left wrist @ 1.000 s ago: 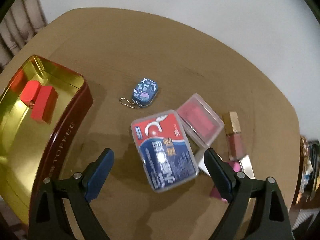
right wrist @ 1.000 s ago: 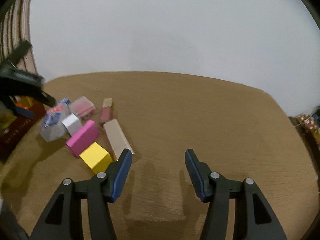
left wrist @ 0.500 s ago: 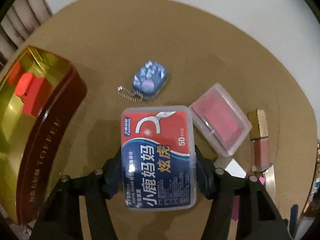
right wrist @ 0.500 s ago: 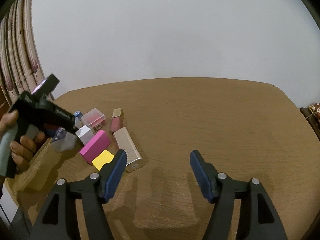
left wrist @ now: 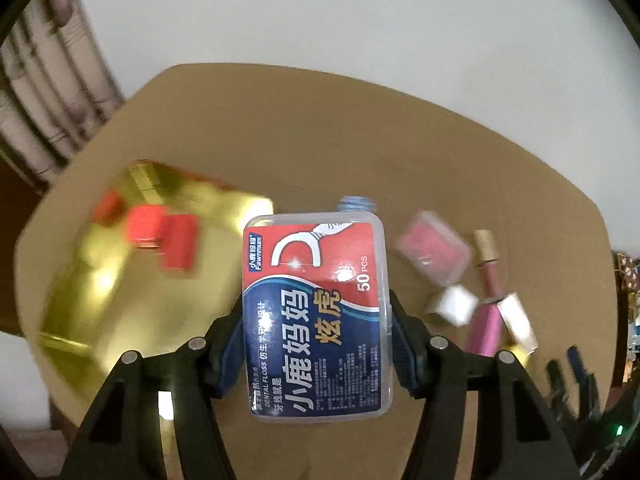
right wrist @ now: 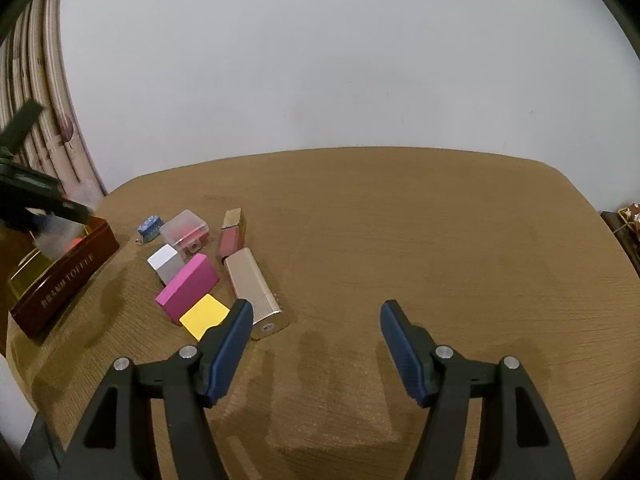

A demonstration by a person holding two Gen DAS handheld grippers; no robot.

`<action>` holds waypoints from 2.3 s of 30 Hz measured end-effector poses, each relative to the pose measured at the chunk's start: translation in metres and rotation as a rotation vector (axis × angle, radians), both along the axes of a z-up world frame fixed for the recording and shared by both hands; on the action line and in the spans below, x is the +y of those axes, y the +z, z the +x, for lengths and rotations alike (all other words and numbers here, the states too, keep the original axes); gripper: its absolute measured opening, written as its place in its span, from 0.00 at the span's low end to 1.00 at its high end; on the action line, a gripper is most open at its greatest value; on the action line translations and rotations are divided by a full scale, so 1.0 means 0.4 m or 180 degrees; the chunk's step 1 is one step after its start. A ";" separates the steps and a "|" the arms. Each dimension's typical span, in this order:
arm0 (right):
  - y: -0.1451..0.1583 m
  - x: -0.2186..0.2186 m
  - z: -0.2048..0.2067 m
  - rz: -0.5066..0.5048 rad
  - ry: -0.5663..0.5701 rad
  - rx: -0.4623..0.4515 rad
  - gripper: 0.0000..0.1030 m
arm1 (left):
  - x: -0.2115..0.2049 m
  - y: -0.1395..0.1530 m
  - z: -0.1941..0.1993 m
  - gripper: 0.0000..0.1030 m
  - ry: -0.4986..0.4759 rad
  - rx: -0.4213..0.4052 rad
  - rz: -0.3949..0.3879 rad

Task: Organize rigid objects
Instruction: 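Carry the floss box into the tin and open the left gripper, then reach to the yellow cube and grasp it with the right gripper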

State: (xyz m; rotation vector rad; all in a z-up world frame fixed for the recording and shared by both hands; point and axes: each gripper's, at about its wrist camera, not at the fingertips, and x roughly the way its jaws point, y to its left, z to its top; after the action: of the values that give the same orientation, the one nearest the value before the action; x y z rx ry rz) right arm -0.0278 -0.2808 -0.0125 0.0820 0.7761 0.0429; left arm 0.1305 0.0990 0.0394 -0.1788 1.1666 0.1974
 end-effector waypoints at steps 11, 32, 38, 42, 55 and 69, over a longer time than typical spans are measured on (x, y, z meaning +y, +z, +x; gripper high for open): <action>-0.019 0.015 0.014 -0.0122 -0.0018 0.0074 0.66 | 0.325 -0.122 -0.012 0.56 0.0397 0.0529 0.0366; -0.039 0.030 0.032 -0.0212 0.0006 0.0176 0.66 | 0.275 -0.196 0.044 0.65 -0.0154 0.0520 0.0882; -0.035 0.032 0.025 -0.0202 0.0035 0.0137 0.66 | 0.198 -0.104 -0.001 0.73 -0.0251 0.0192 0.1193; -0.034 0.031 0.024 -0.0141 0.0115 0.0204 0.66 | 0.135 0.010 -0.078 0.75 -0.0281 -0.0277 0.1094; -0.017 0.162 0.013 -0.0027 0.0446 0.0571 0.66 | -0.165 -0.042 -0.329 0.87 -0.0555 -0.0335 -0.0110; -0.014 0.219 0.144 -0.0933 0.2007 0.0838 0.62 | -0.113 -0.132 -0.349 0.87 -0.0488 -0.0100 -0.0278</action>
State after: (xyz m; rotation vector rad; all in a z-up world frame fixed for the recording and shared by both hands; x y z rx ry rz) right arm 0.0297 -0.1931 -0.0181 -0.4462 1.0392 0.5230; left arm -0.0090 0.0538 -0.0133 -0.1680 1.1530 0.0085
